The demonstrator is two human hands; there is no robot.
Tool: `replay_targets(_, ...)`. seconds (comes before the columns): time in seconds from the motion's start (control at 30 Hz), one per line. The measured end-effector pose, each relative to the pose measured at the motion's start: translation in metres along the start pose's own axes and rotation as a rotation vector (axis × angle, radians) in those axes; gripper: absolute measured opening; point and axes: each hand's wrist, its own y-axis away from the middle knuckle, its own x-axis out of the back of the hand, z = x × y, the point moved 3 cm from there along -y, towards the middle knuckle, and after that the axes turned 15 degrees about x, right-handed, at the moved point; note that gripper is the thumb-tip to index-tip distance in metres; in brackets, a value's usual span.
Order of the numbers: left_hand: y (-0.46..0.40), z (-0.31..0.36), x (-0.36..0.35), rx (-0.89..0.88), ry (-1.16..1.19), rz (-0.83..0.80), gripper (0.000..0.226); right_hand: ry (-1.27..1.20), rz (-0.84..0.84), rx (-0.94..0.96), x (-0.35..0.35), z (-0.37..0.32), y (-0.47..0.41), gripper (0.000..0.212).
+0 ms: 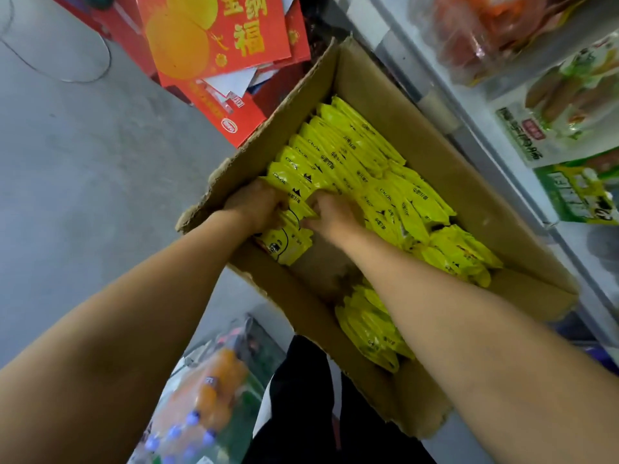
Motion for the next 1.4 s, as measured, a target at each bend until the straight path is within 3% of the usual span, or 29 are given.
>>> replay_targets(0.13, 0.002, -0.007, -0.009, 0.022, 0.051, 0.002, 0.032, 0.115, 0.073, -0.034, -0.003, -0.001, -0.003, 0.024)
replay_targets(0.27, 0.004, -0.005, -0.009, -0.033, 0.029, 0.106, 0.029, 0.127, 0.240, -0.063, 0.015, 0.009, 0.014, 0.019)
replay_targets(0.33, 0.003, -0.005, -0.012, -0.054, -0.021, 0.115, 0.039, 0.111, 0.325, -0.068, 0.024, 0.021, 0.028, 0.017)
replay_targets(0.47, 0.000, -0.007, -0.014, -0.034, -0.078, 0.079, 0.052, 0.136, 0.288, -0.042, 0.028, 0.036, 0.038, 0.022)
replay_targets(0.63, -0.003, 0.000, -0.017, 0.035, -0.230, 0.070, 0.043, 0.068, 0.236, 0.080, 0.018, 0.043, 0.029, 0.035)
replay_targets(0.8, 0.005, 0.017, -0.016, 0.093, -0.305, 0.072, 0.033, -0.038, 0.265, 0.046, 0.026, 0.054, 0.038, 0.021)
replay_targets(0.93, 0.026, 0.023, -0.004, 0.145, -0.254, 0.052, 0.035, 0.008, 0.268, -0.025, 0.039, 0.062, 0.070, 0.010)
replay_targets(1.07, 0.056, 0.035, 0.013, 0.076, -0.227, 0.040, 0.047, 0.155, 0.248, -0.019, 0.053, 0.059, 0.115, 0.021)
replay_targets(1.17, 0.079, 0.043, 0.023, 0.024, -0.100, 0.020, 0.047, 0.216, 0.328, -0.053, 0.071, 0.051, 0.148, 0.030)
replay_targets(1.27, 0.107, 0.058, 0.028, 0.013, -0.006, 0.009, 0.055, 0.056, 0.457, -0.109, 0.089, 0.047, 0.185, 0.030)
replay_targets(1.4, 0.143, 0.080, 0.023, -0.062, 0.173, -0.059, 0.042, -0.319, 0.625, -0.158, 0.102, 0.037, 0.242, 0.039)
